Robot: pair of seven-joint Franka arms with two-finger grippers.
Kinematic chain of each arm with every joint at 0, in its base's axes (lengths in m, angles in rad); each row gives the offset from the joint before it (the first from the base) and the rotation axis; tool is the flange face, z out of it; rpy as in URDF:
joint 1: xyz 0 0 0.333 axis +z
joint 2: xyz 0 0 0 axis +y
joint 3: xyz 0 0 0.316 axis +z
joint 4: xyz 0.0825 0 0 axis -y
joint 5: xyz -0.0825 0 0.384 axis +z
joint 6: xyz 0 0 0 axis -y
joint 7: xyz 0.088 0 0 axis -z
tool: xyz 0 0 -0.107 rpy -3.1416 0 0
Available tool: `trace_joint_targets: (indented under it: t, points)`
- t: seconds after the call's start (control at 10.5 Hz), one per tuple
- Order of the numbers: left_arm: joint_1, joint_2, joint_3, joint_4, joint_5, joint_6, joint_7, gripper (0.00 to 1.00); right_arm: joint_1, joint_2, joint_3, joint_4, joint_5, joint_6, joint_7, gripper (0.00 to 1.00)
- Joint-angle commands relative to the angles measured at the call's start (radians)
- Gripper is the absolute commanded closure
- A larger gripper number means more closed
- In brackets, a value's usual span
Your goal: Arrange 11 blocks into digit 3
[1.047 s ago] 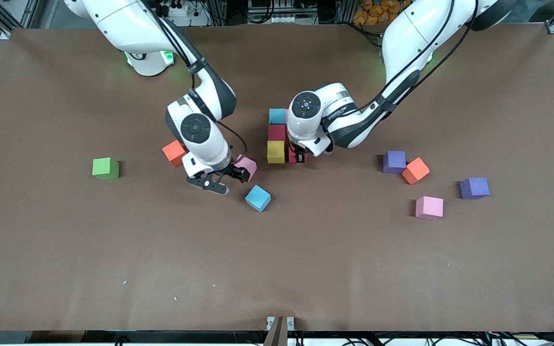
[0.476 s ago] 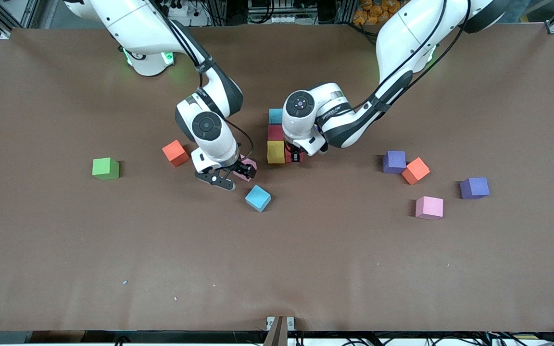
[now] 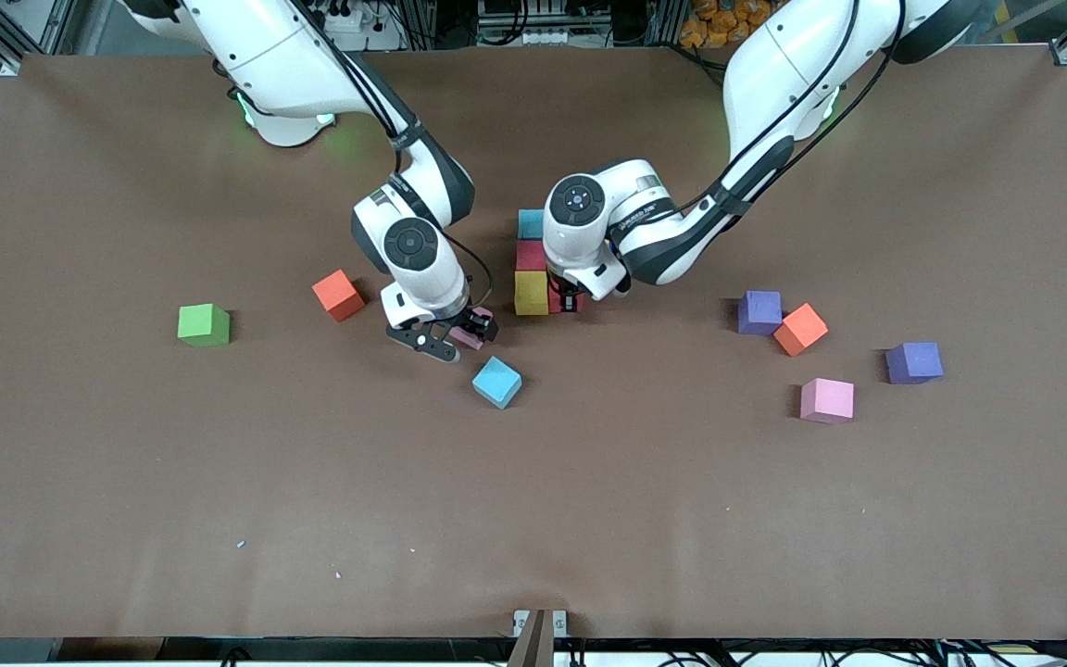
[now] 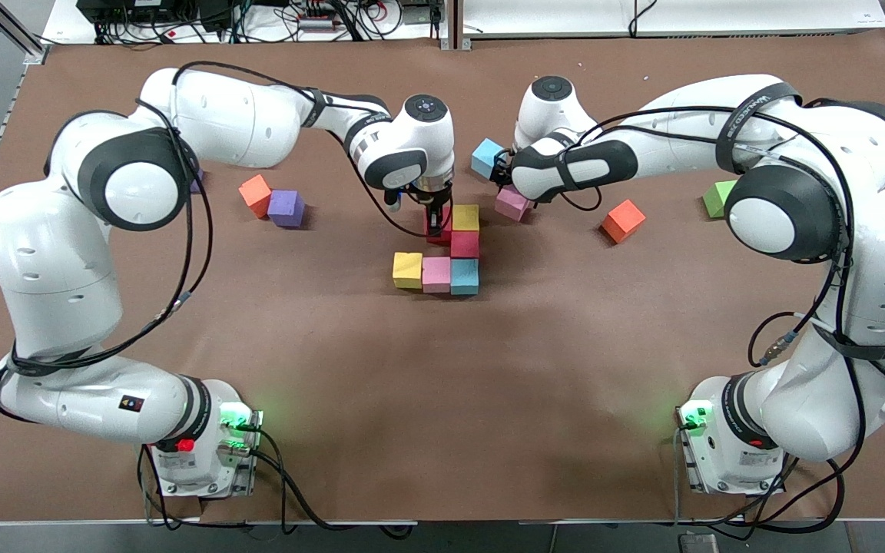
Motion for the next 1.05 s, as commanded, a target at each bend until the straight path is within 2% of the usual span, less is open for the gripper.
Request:
trace_joint_targets:
  t: [0.0, 0.1, 0.19, 0.48, 0.76, 0.95]
  points:
    - [-0.018, 0.005, 0.015, 0.021, -0.021, -0.007, -0.004, 1.0, 0.005, -0.014, 0.001, -0.014, 0.007, 0.002, 0.011, 0.7]
    - [-0.018, 0.007, 0.015, 0.021, -0.019, -0.007, -0.004, 1.0, 0.011, -0.014, 0.0, -0.011, -0.001, 0.003, 0.011, 0.88]
    - [-0.018, 0.007, 0.016, 0.021, -0.016, -0.007, -0.004, 1.0, 0.017, -0.014, 0.0, -0.004, -0.004, 0.005, 0.011, 1.0]
    - [-0.018, 0.016, 0.016, 0.027, -0.015, -0.007, -0.004, 1.0, 0.02, -0.012, 0.0, 0.04, -0.025, 0.003, -0.067, 1.0]
    - [-0.018, 0.019, 0.022, 0.03, -0.016, -0.007, 0.002, 1.0, 0.022, 0.04, 0.0, 0.132, -0.025, 0.003, -0.107, 1.0]
    - [-0.019, 0.022, 0.022, 0.044, -0.024, -0.007, -0.003, 0.92, 0.012, 0.06, 0.0, 0.181, -0.025, 0.0, -0.182, 1.0]
